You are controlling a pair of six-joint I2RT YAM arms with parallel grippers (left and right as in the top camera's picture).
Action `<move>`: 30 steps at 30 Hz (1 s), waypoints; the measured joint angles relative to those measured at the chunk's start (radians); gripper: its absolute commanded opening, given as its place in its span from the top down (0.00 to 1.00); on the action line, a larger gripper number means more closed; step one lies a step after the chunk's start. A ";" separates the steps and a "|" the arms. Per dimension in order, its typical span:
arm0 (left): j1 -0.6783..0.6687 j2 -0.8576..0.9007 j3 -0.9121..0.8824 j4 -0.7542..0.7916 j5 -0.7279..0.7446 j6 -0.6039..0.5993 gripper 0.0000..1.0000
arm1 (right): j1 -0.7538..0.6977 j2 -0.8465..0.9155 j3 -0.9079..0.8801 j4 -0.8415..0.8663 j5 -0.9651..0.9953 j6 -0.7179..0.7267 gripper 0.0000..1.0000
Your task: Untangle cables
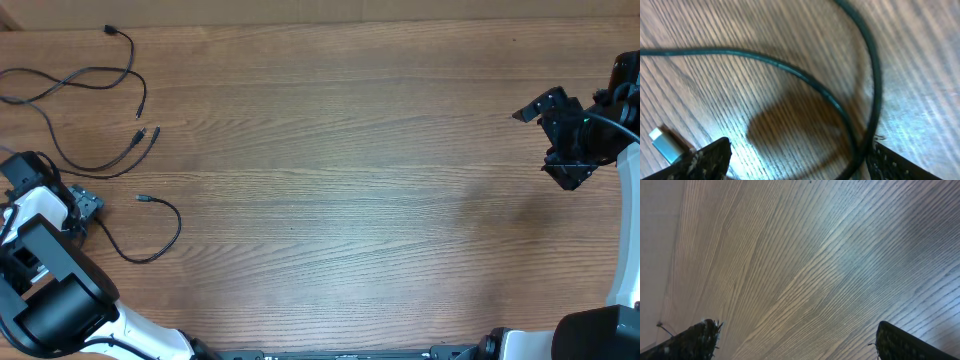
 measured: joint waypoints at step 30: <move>-0.823 -0.642 0.021 -0.144 0.313 0.006 0.00 | 0.000 0.000 0.000 -0.001 0.000 -0.001 0.00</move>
